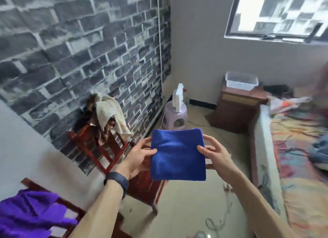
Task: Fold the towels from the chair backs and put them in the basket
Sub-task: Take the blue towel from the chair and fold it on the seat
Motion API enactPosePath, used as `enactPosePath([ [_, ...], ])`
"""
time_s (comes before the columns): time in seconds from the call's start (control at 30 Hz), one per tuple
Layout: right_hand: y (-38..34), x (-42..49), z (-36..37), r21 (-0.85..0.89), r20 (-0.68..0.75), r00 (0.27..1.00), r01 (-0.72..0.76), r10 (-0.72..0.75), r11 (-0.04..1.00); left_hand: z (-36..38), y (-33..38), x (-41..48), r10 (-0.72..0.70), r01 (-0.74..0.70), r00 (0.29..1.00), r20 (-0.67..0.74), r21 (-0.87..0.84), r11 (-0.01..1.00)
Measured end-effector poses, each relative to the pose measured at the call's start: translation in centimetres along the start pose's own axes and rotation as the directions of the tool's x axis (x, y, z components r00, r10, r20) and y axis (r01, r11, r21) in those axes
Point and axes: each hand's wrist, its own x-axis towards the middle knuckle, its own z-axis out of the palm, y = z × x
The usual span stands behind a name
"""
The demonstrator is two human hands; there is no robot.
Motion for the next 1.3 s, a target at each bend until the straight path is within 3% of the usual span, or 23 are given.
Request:
enactPosePath([
  [0.17,-5.0,6.1,-9.2,0.057,-0.138,0.985,0.115,-0.106,0.992,9.2,7.6,9.4,0.066,-0.079,0.988,0.143,0.087,0.993],
  [0.33,-9.8,12.1,-17.1,0.106,-0.213,0.964,0.182,-0.156,0.978,17.2,13.8,17.3,0.096,-0.118,0.976,0.195,0.103,0.988],
  [0.7,-15.2,25.6,-29.6,0.082,-0.329,0.926,0.225,-0.187,0.971,27.8,20.8,35.3,0.091,-0.131,0.947,0.308,0.112,0.985],
  [1.0,-16.3,41.8,-37.7,0.100,-0.429,0.897,0.163,-0.105,0.982,33.4,25.4,55.4,-0.005,-0.055,0.916,0.402,0.139,0.989],
  [1.3,-13.6,55.3,-44.7,0.180,-0.477,0.869,-0.050,0.131,0.982,37.3,25.5,71.5,-0.260,0.174,0.897,0.357,0.257,0.951],
])
